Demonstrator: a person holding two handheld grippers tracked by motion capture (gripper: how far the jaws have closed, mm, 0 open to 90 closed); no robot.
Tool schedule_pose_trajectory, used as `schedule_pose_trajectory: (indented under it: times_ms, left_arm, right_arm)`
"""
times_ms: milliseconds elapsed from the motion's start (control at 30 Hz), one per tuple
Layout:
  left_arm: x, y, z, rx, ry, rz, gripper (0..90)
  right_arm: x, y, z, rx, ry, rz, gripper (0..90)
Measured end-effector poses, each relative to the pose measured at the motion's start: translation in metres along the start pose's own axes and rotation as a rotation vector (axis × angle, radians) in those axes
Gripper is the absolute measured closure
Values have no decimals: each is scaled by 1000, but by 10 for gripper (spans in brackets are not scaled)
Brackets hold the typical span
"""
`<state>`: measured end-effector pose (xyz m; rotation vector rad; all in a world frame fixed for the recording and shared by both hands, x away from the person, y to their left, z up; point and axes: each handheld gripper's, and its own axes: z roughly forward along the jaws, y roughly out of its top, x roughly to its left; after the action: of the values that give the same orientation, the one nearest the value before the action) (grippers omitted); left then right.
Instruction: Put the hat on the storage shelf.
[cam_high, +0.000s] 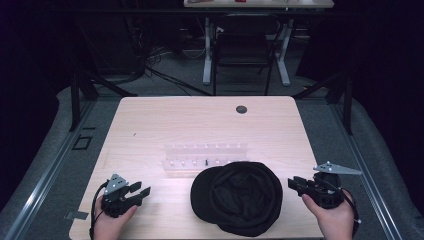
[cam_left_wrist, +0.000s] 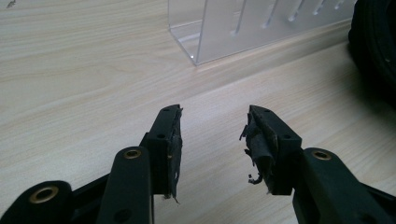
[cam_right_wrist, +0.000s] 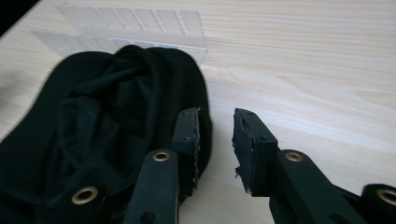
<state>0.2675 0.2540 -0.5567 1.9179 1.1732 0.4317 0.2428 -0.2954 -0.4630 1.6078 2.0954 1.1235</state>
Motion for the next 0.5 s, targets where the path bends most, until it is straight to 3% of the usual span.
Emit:
schedule_pose_trajectory:
  times_ms: [100, 267, 500]
  left_arm:
    - [-1, 0, 1, 2, -3, 3, 548]
    - [-2, 0, 2, 4, -5, 7, 545]
    - [-2, 0, 3, 7, -8, 7, 545]
  right_arm:
    - [3, -1, -2, -2, 29, 18, 702]
    - [14, -3, 2, 33, 64, -4, 702]
    - [18, 3, 12, 81, 65, -18, 712]
